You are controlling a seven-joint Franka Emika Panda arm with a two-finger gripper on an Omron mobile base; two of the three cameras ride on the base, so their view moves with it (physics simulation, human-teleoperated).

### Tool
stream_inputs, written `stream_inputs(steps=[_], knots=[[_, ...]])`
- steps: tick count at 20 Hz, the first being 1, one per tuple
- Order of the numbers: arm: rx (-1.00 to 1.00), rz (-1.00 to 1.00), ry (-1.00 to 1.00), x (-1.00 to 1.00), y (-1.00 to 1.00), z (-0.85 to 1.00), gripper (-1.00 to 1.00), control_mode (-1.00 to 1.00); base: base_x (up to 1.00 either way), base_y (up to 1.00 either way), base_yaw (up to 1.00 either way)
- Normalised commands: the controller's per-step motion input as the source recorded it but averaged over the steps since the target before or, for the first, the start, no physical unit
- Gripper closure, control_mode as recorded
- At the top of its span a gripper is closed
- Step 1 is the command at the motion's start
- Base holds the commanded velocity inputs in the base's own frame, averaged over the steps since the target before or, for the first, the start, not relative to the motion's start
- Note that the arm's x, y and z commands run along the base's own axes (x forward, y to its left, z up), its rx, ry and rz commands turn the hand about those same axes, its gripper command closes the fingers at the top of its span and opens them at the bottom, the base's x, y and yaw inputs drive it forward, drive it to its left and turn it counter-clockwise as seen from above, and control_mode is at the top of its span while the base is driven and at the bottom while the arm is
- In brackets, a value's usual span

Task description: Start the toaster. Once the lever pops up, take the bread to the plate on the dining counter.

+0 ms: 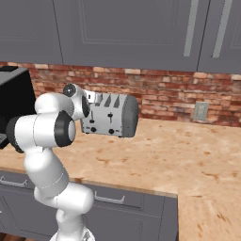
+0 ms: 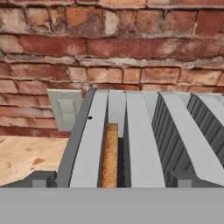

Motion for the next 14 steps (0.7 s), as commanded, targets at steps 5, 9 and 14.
stream_inputs(steps=[5,9,14], knots=[[0.00,0.00,0.00,0.00,0.00,0.00,-1.00,-1.00,0.00,0.00,0.00],[0.00,0.00,0.00,0.00,0.00,0.00,-1.00,-1.00,0.00,0.00,0.00],[0.00,0.00,0.00,0.00,0.00,0.00,-1.00,-1.00,0.00,0.00,0.00]])
